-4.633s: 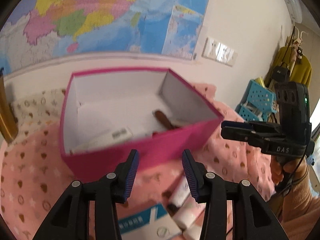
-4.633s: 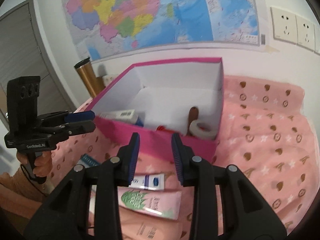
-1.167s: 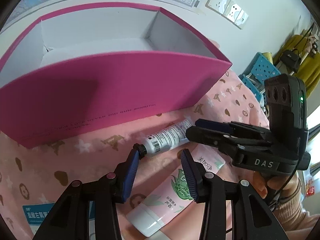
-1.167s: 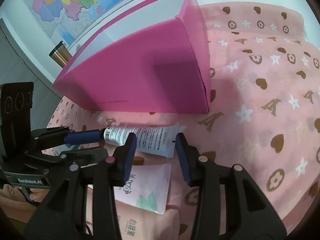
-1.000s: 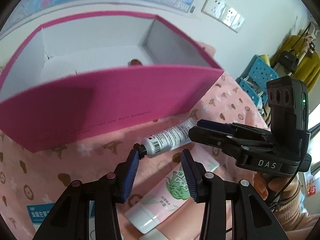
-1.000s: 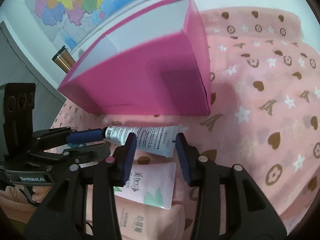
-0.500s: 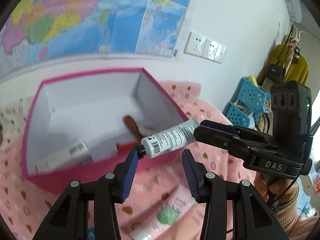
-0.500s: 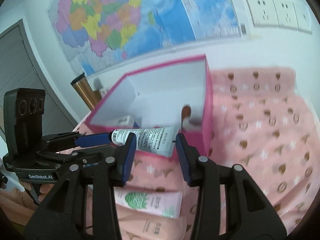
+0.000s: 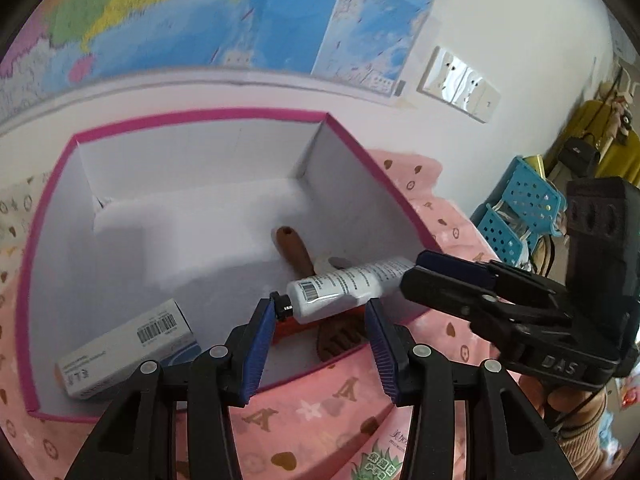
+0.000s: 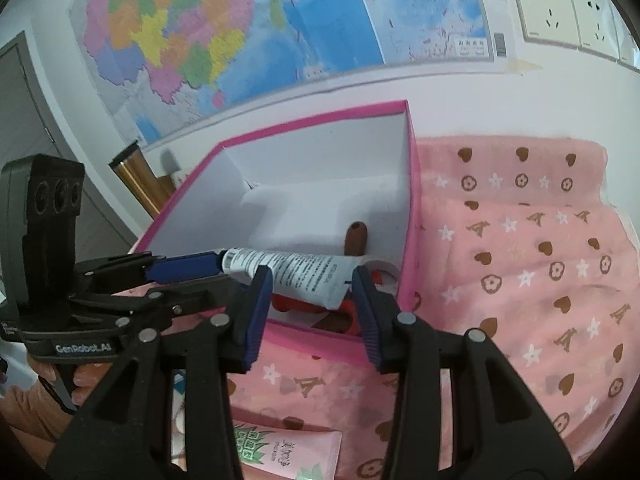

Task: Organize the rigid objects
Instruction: 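Carry the white tube into the magenta box and release it, then move the right tool toward the blue-and-white medicine box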

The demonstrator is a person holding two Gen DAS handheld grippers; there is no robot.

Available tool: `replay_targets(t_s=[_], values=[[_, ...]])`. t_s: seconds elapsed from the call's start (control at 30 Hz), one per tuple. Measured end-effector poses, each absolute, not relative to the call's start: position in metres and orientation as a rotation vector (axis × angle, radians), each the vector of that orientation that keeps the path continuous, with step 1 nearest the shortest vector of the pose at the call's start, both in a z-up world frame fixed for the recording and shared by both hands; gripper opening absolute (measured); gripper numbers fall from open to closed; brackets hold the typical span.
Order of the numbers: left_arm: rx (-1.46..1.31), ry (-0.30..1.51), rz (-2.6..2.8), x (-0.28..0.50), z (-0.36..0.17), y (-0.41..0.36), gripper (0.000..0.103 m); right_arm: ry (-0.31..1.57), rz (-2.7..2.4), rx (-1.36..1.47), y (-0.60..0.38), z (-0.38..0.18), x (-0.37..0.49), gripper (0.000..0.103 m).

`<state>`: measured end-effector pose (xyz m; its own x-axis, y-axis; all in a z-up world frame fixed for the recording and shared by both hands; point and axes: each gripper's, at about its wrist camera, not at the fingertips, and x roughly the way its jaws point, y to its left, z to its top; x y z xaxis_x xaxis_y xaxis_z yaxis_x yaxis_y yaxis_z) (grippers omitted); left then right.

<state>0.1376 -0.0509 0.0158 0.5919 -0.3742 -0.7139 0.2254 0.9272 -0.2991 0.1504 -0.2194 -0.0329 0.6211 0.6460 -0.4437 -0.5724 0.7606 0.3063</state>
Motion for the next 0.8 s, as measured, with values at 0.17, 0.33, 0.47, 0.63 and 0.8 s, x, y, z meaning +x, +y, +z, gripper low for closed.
replay_targets(t_s=[0.17, 0.33, 0.47, 0.63, 0.8], values=[[-0.16, 0.826, -0.346, 0.125, 0.023, -0.049, 0.046, 0.537, 0.681, 0.142, -0.226, -0.029, 0.14, 0.044], [-0.115, 0.722, -0.351, 0.091, 0.041, -0.04, 0.05, 0.503, 0.677, 0.148, -0.238, -0.028, 0.122, 0.044], [-0.087, 0.658, -0.363, 0.061, 0.051, -0.033, 0.054, 0.486, 0.695, 0.163, -0.247, -0.03, 0.106, 0.045], [-0.097, 0.648, -0.36, 0.039, 0.048, -0.026, 0.055, 0.499, 0.738, 0.193, -0.252, -0.039, 0.094, 0.047], [-0.12, 0.688, -0.351, 0.026, 0.033, -0.022, 0.055, 0.555, 0.748, 0.19, -0.25, -0.059, 0.088, 0.048]])
